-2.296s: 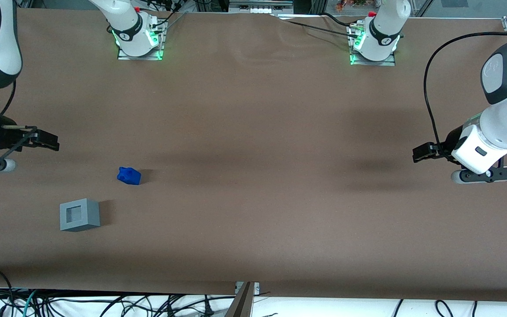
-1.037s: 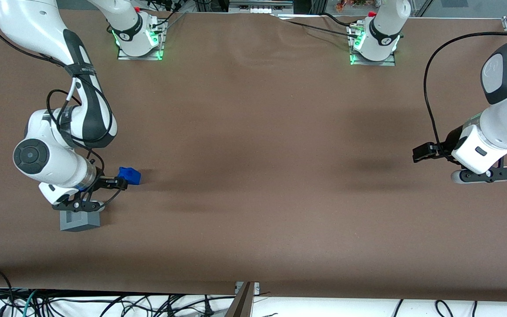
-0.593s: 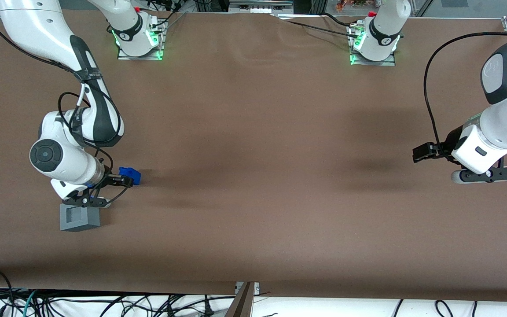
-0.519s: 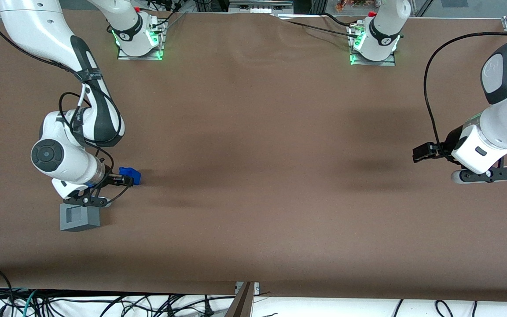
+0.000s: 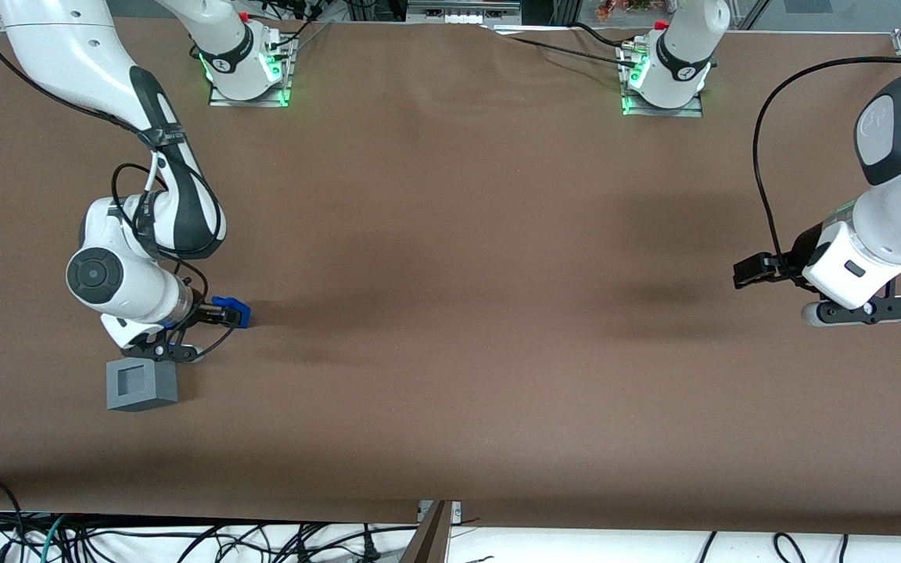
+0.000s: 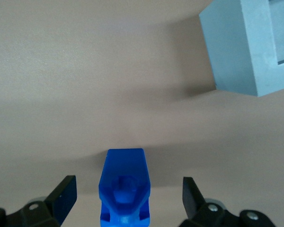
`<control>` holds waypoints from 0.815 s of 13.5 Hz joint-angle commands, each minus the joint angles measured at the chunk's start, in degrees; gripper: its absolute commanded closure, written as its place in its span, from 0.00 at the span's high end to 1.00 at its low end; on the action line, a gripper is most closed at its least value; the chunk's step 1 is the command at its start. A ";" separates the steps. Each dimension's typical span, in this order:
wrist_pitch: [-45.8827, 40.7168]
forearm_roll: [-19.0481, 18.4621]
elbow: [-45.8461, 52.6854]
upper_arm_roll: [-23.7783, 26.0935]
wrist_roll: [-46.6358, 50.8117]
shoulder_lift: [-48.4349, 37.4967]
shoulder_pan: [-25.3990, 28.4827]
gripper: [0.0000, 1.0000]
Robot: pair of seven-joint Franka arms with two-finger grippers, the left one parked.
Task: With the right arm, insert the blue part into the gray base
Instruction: 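Close the right gripper on the blue block and lift it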
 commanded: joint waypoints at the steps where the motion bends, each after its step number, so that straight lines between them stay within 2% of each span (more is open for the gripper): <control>1: 2.78 0.43 -3.95 0.30 0.63 -1.93 -0.22 0.99; 11: 4.72 0.51 -6.94 0.74 0.63 -3.16 -0.22 0.99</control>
